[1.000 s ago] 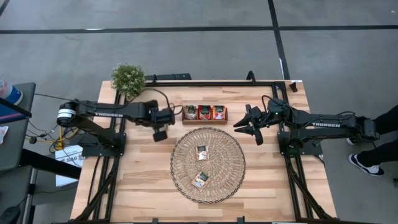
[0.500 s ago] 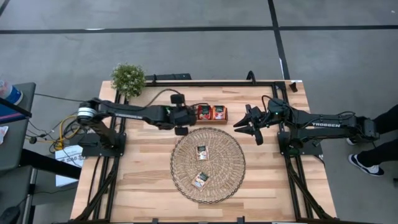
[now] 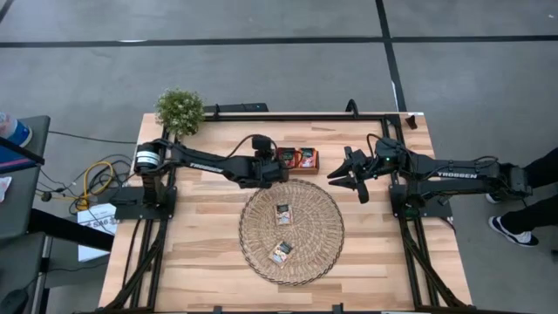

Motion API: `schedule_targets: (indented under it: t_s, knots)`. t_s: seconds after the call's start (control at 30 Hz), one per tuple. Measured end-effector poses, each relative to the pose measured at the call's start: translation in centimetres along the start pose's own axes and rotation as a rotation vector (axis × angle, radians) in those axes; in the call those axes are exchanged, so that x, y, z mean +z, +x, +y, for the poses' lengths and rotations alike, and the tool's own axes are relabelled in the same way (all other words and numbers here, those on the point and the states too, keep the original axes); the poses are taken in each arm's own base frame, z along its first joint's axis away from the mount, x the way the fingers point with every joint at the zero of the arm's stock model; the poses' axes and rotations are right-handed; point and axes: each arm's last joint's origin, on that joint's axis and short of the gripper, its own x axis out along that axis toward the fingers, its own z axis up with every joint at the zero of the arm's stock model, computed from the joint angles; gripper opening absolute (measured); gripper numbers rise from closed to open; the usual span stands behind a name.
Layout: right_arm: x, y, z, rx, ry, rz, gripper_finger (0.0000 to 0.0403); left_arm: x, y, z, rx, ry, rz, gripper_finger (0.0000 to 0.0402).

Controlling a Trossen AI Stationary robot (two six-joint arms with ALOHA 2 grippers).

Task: Pick & Place Tea
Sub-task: Put the green tea bag to the left of the wooden organizer

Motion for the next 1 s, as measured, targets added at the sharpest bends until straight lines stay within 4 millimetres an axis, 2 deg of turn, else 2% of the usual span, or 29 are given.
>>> schedule_targets:
  t_s: [0.17,0.47,0.77,1.0]
  knots:
    - [0.0,0.0,0.0,0.000,0.001,0.002,0.0092,0.1,0.4,-0.2,0.014,-0.002,0.007,0.0000]
    - [0.0,0.0,0.0,0.000,0.000,0.002,0.0092,0.1,1.0,0.6,0.071,-0.056,0.014,0.0000]
    - [0.0,0.0,0.0,0.000,0.000,0.002,0.0092,0.2,1.0,0.7,0.095,-0.066,0.017,0.0000]
    - [0.0,0.0,0.0,0.000,0.000,0.001,0.0092,0.5,2.0,-1.1,0.140,-0.015,0.056,0.0000]
